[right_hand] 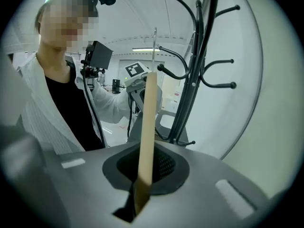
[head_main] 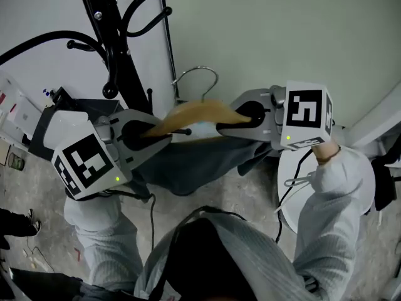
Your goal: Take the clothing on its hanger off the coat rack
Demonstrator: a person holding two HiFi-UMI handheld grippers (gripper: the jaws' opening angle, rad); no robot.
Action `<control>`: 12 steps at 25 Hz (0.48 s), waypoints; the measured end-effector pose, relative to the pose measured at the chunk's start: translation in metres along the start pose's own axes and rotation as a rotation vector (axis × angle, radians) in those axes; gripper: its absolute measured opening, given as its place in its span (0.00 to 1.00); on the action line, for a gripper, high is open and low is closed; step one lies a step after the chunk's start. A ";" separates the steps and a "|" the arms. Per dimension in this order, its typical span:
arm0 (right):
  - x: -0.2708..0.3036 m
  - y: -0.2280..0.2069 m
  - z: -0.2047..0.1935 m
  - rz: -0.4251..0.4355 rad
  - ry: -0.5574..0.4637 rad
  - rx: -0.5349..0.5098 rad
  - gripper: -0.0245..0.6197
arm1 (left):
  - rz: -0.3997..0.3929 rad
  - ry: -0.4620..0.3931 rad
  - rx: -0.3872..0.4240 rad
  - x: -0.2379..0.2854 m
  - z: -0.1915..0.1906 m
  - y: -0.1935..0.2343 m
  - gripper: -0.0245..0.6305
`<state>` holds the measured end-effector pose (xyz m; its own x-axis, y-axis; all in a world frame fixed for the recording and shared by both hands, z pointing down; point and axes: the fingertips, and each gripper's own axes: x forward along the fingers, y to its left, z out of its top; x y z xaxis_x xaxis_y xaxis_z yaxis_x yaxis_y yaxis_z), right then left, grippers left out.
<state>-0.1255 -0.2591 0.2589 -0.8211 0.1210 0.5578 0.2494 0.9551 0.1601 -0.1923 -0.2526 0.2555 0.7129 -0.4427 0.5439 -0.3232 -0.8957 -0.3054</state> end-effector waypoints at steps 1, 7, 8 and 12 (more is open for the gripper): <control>-0.005 0.005 -0.010 -0.014 0.006 0.010 0.04 | -0.023 -0.008 -0.001 0.011 0.001 -0.006 0.08; -0.053 0.058 -0.068 -0.100 0.021 0.102 0.04 | -0.186 -0.040 -0.012 0.078 0.027 -0.062 0.07; -0.051 0.055 -0.078 -0.110 0.020 0.116 0.04 | -0.212 -0.040 -0.014 0.087 0.022 -0.061 0.08; -0.044 0.044 -0.117 -0.132 0.019 0.168 0.04 | -0.288 -0.030 -0.030 0.124 0.001 -0.054 0.07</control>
<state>-0.0182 -0.2543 0.3370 -0.8306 -0.0115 0.5568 0.0500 0.9942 0.0951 -0.0857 -0.2587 0.3387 0.7962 -0.1692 0.5810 -0.1230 -0.9853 -0.1184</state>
